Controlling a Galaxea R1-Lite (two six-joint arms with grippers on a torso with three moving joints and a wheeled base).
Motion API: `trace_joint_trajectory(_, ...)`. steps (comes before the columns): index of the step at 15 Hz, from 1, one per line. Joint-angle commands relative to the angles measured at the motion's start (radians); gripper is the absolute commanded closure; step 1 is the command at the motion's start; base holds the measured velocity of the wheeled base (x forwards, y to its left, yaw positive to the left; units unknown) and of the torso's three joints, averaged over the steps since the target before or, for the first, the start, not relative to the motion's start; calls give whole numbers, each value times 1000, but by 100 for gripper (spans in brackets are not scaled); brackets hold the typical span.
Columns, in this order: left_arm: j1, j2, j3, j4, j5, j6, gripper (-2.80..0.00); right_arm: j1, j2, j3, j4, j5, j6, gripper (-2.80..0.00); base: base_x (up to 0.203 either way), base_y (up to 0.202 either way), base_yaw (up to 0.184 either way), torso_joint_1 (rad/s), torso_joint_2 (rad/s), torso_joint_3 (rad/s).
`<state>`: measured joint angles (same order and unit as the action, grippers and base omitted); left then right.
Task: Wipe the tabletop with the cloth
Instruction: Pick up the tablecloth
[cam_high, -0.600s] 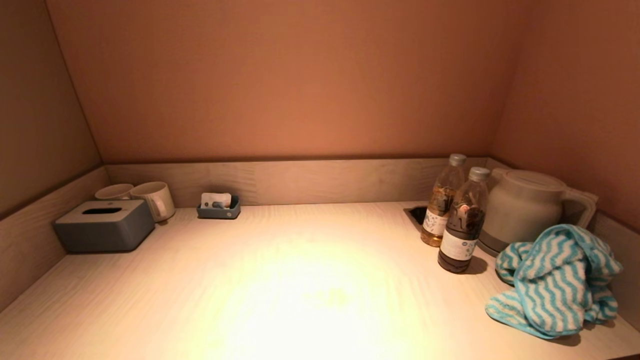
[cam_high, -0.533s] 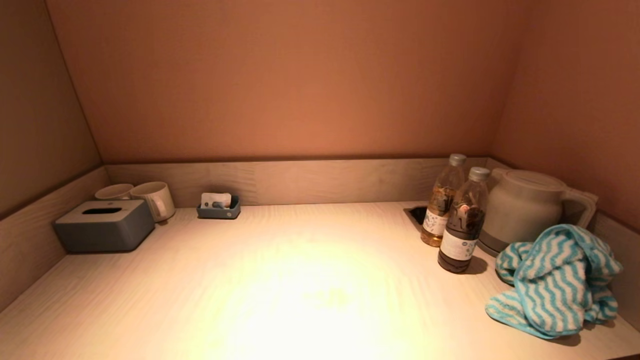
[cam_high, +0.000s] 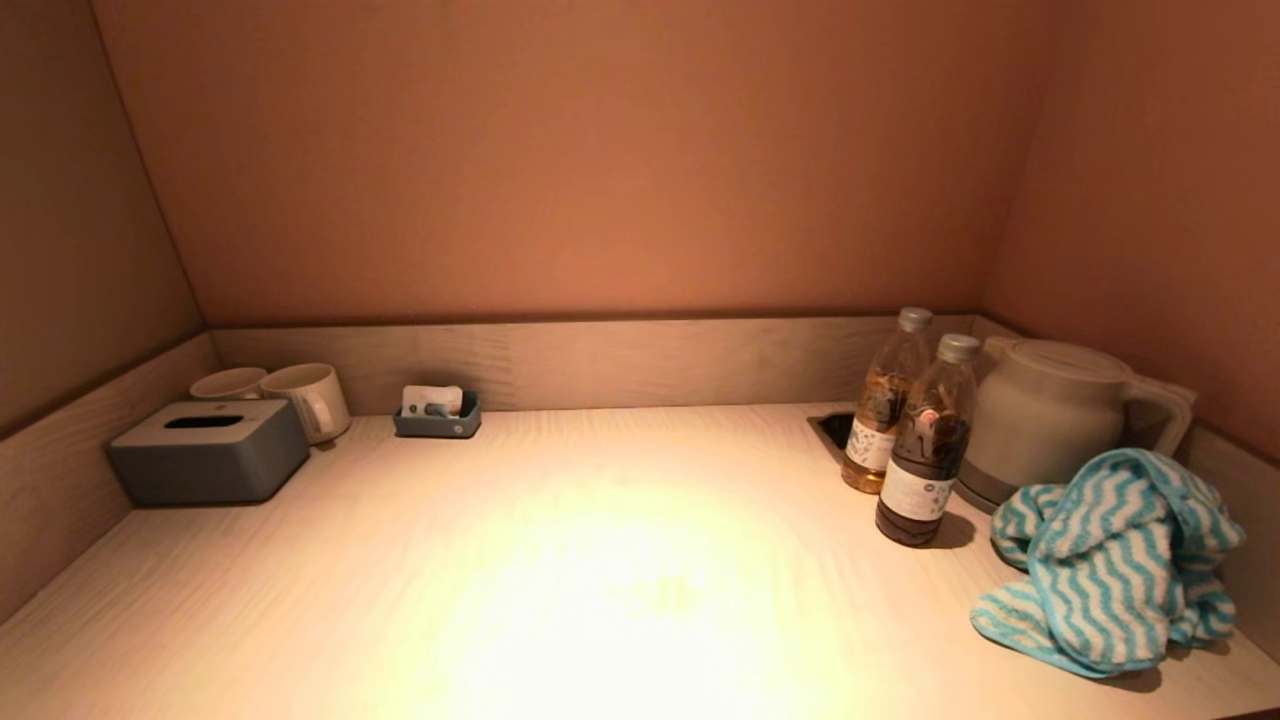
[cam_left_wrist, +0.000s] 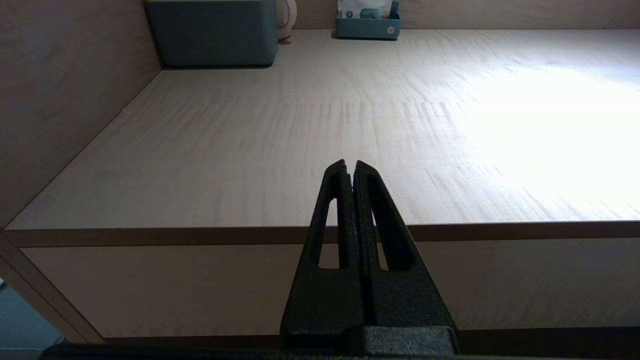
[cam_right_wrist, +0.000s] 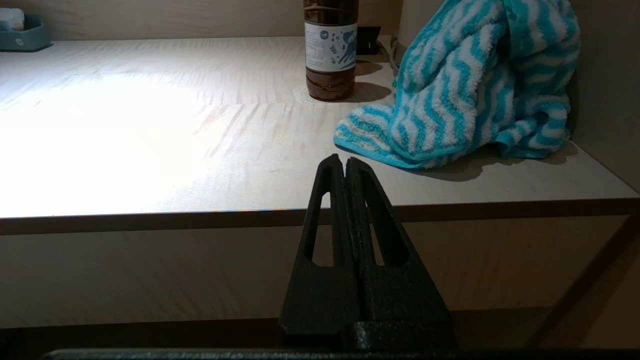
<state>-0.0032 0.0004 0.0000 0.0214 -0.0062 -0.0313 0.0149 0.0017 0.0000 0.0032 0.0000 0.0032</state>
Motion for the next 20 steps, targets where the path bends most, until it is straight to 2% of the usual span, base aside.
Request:
trace_joint_trajectory(1, 0, 0, 0, 0, 0, -1, 0, 0, 1, 0, 0, 0, 0, 0, 0, 0, 0, 0, 0, 0)
trace_joint_trajectory(8, 0, 0, 0, 0, 0, -1, 0, 0, 1, 0, 0, -4, -17, 0, 0, 0, 0, 0, 0, 0)
trace_joint_trajectory(10, 0, 0, 0, 0, 1, -1, 0, 0, 1, -3, 6, 0, -60, 0, 0, 0, 0, 0, 0, 0)
trace_joint_trajectory(14, 0, 0, 0, 0, 0, -1, 0, -1, 4, -67, 58, -14, -90, 0, 0, 0, 0, 0, 0, 0)
trace_joint_trajectory(15, 0, 0, 0, 0, 0, -1, 0, -1, 13, -95, 104, -22, -107, 0, 0, 0, 0, 0, 0, 0)
trace_joint_trajectory(17, 0, 0, 0, 0, 0, -1, 0, -1, 43, -260, 230, -49, -155, 0, 0, 0, 0, 0, 0, 0)
trace_joint_trajectory(20, 0, 0, 0, 0, 0, -1, 0, 0, 180, -408, 312, -99, -227, 0, 0, 0, 0, 0, 0, 0)
